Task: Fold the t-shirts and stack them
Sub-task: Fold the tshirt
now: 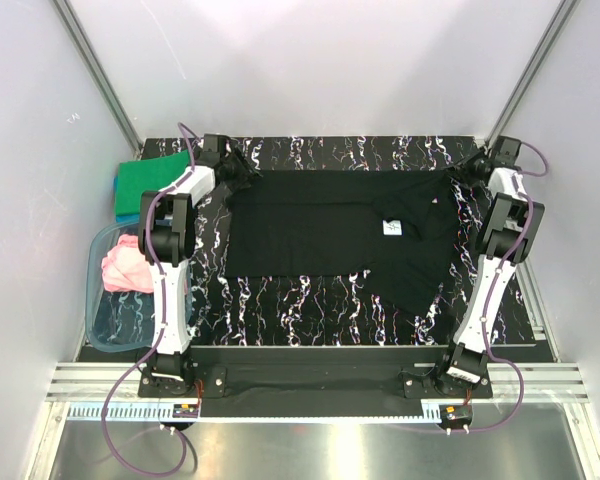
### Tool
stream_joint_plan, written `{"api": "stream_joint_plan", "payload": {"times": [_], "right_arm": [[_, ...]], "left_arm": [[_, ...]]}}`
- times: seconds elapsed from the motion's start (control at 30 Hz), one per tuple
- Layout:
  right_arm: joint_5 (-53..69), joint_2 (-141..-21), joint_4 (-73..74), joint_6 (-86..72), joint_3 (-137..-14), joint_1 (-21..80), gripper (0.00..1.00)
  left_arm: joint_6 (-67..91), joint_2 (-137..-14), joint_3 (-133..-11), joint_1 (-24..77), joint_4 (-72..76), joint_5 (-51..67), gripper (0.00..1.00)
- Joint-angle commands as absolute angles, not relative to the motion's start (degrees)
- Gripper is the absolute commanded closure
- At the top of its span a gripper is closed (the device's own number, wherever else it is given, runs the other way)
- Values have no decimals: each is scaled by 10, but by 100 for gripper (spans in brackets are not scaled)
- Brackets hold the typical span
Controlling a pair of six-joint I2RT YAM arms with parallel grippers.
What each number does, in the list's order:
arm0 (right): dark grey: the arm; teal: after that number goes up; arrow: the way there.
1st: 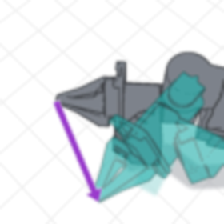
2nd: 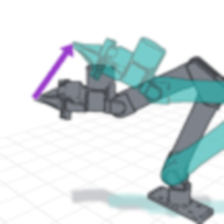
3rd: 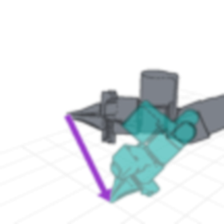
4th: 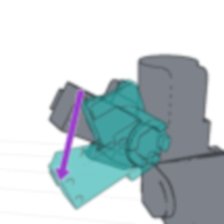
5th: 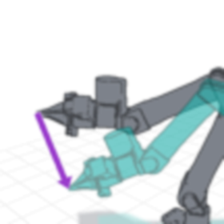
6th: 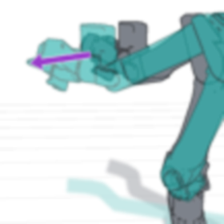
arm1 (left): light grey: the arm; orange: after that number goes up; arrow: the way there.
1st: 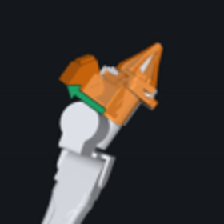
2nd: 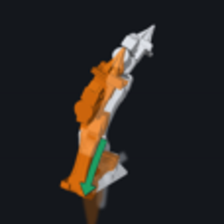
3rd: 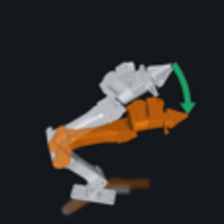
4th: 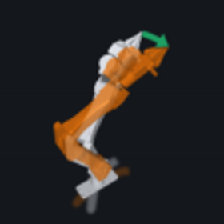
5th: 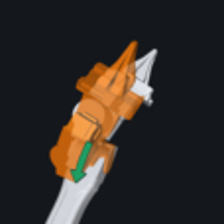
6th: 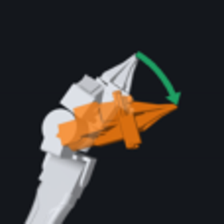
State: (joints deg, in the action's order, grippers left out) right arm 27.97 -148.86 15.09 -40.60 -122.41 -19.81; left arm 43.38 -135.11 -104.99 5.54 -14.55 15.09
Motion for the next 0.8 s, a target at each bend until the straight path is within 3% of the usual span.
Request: {"api": "stream_joint_plan", "payload": {"times": [0.0,0.03,0.07,0.2,0.27,0.57,0.77], "right_arm": [[261,-1470,191,-383,-1270,-195,68],[232,-1437,204,-370,-1263,-194,59],[218,-1421,238,-367,-1253,-194,57],[135,-1343,354,-349,-1225,-193,54],[127,-1283,390,-354,-1155,-190,55],[146,-1057,269,-384,-770,-133,54],[111,-1040,232,-421,-681,-102,51]], "left_arm": [[421,-1330,-1088,52,-141,171,44],[415,-1318,-1090,53,-148,173,44],[409,-1300,-1090,54,-154,173,43],[374,-1196,-1070,63,-208,167,43],[365,-1156,-1033,76,-202,165,43],[349,-1009,-818,220,-126,180,43],[384,-1018,-768,302,-22,195,43]]}}
